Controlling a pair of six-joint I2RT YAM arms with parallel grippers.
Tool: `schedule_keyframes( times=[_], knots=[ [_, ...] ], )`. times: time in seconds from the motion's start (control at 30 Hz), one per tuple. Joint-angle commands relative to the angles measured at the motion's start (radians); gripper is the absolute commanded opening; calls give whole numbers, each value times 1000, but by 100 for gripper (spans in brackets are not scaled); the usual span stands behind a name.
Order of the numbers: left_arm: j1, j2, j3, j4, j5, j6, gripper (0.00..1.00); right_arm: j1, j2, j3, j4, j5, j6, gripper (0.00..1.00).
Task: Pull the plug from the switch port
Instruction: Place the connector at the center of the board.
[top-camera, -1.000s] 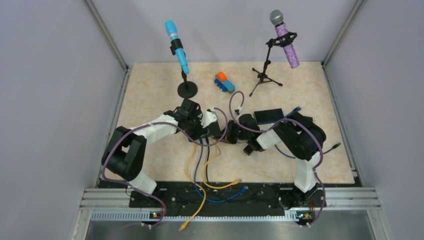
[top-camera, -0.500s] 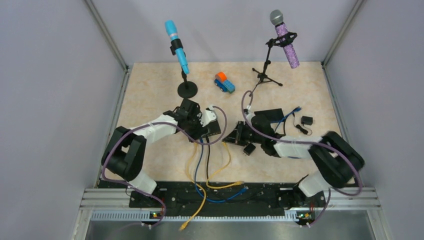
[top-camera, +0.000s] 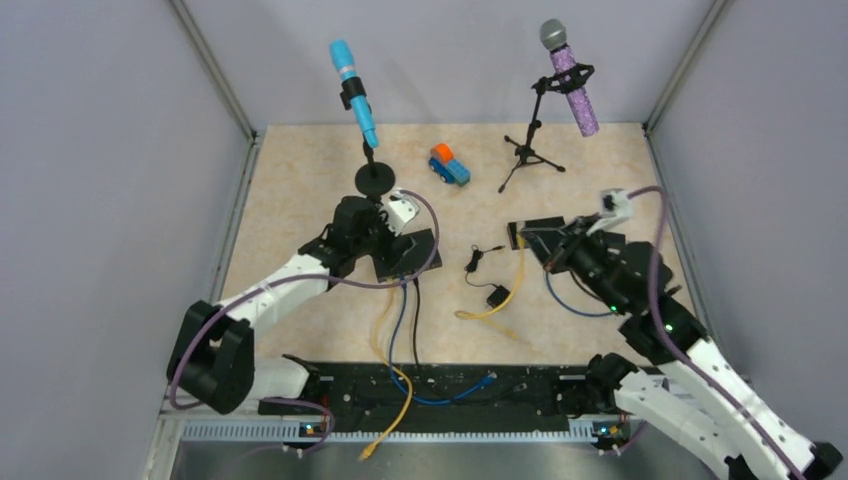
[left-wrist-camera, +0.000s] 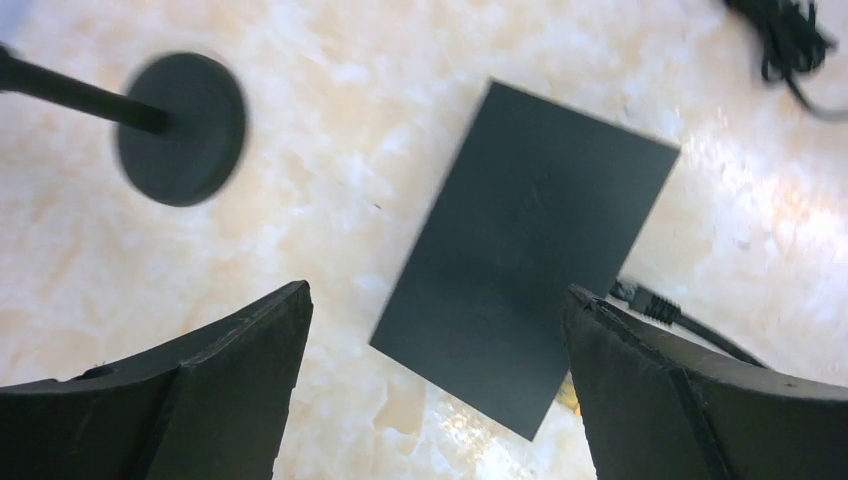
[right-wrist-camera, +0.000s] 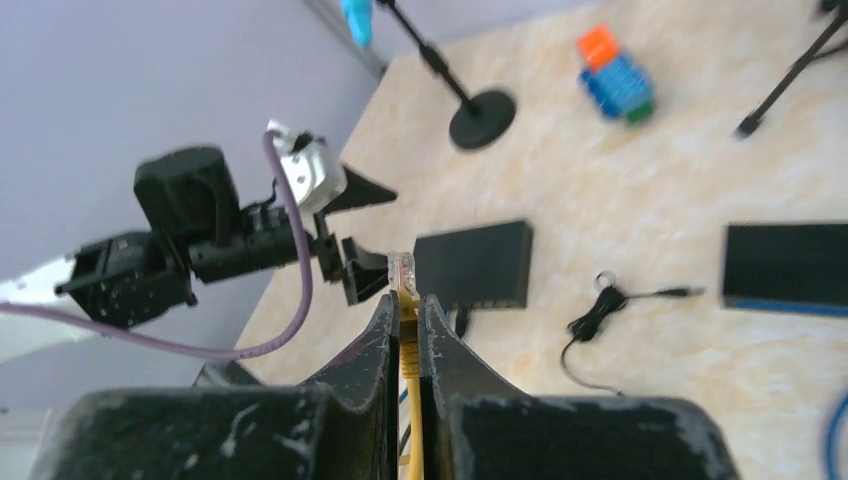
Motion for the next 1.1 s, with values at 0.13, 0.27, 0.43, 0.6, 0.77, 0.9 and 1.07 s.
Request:
schedule_keyframes(
  times=[0.13,0.27,0.43,0.6,0.77,0.9,1.07],
  knots=[
    [28,-199,-85,278,-79,-180,99,-7,-105,375,-487,372,-203,0],
    [47,-277,-141,342,-80,-240,99,-7,26,452,-632,396,-248,0],
    [51,-364,-179,343,-98,-282,99,-7,277,475,-619,199,-283,0],
    [54,-434,-243,377,-122,-322,99,-55,533,470,-409,21,-320,0],
    [53,-489,-234,282,-98,-320,99,-158,806,509,-209,-163,-340,0],
    [53,-520,-234,211,-83,-285,99,-192,1018,608,-195,-226,-333,0],
    [53,-527,-233,193,-68,-262,99,-215,1156,670,-187,-224,-310,0]
  ],
)
